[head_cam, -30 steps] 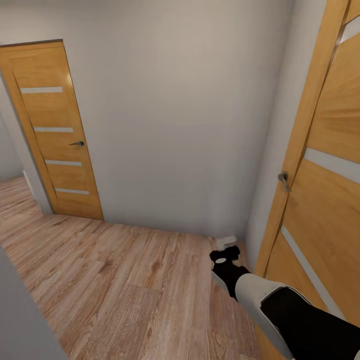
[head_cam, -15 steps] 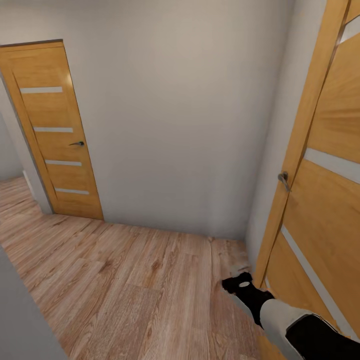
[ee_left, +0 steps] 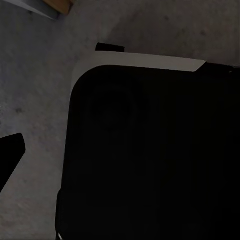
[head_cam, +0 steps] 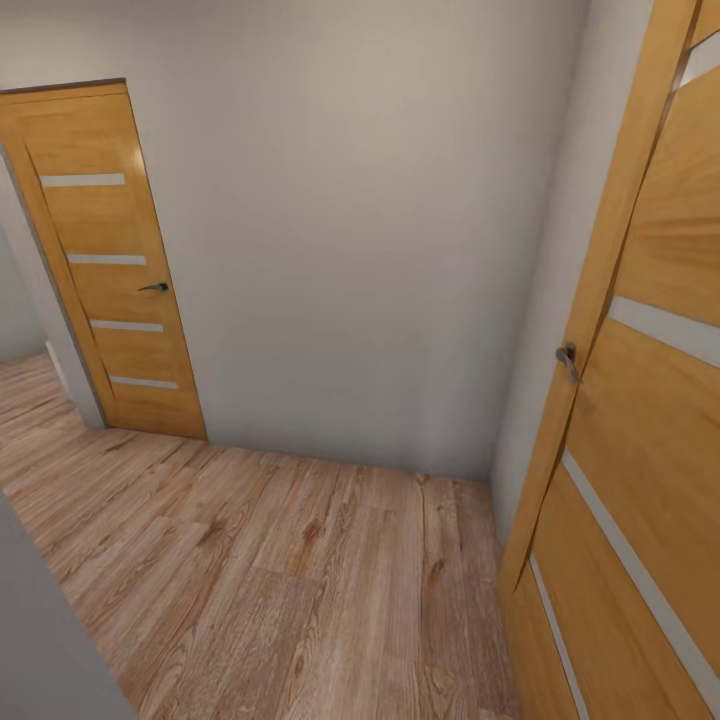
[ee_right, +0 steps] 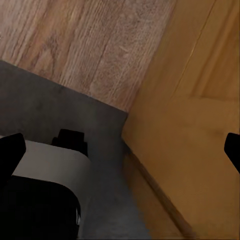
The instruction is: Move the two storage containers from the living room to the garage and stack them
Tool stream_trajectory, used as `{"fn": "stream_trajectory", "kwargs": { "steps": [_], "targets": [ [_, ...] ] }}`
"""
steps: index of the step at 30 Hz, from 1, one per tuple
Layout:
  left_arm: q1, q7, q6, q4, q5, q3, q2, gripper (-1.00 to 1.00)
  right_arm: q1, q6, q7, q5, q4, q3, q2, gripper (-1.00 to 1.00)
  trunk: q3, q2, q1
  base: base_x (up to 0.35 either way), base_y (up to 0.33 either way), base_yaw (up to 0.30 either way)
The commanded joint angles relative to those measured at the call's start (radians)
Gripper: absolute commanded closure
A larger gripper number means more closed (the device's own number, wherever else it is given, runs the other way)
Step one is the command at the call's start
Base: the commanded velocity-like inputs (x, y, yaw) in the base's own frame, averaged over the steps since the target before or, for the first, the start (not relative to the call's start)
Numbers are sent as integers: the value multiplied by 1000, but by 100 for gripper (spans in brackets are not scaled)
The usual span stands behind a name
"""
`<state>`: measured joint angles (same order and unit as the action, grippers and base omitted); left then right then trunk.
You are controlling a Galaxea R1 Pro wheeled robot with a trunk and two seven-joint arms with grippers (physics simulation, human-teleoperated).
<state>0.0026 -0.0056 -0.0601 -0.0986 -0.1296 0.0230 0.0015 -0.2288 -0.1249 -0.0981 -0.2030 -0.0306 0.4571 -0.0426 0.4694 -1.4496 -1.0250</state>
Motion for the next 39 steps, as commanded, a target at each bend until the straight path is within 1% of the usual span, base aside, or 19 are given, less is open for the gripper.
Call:
{"fn": "stream_trajectory", "kwargs": {
  "steps": [1, 3, 4, 7, 9, 17, 25, 34, 39],
  "targets": [
    [0, -1, -1, -1, -7, 2, 0, -100, 12, -15, 0, -10, -3, 9, 0, -100, 1, 0, 0, 0, 0, 0],
    [0, -1, -1, -1, -7, 2, 0, -100, 44, -40, 5, -11, -3, 8, -1, -100, 1, 0, 0, 0, 0, 0],
    [0, -1, -1, -1, -7, 2, 0, -100, 70, -53, 6, -12, -3, 9, -1, -100, 1, 0, 0, 0, 0, 0],
    [0, -1, -1, -2, -7, 2, 0, -100, 100, -66, 7, -11, -3, 9, 0, -100, 1, 0, 0, 0, 0, 0],
    [0, -1, -1, -2, -7, 2, 0, -100, 106, -76, 7, -10, -3, 9, 0, -100, 1, 0, 0, 0, 0, 0],
    [0, -1, -1, -3, -7, 2, 0, -100, 112, -91, 8, -10, -3, 9, 1, -100, 1, 0, 0, 0, 0, -3],
    [0, -1, -1, -3, -7, 2, 0, -100, 112, -91, 8, -10, -3, 10, 1, -100, 1, 0, 0, 0, 0, -173],
    [0, -1, -1, -4, -7, 2, 0, -100, 112, -91, 8, -5, -2, 11, 1, -100, 1, 0, 0, 4, 0, -17],
    [0, -1, 0, -1, -7, 1, 0, -100, 112, -91, 8, 1, -2, 12, 2, -100, 1, 0, 0, 225, 0, 0]
  ]
}}
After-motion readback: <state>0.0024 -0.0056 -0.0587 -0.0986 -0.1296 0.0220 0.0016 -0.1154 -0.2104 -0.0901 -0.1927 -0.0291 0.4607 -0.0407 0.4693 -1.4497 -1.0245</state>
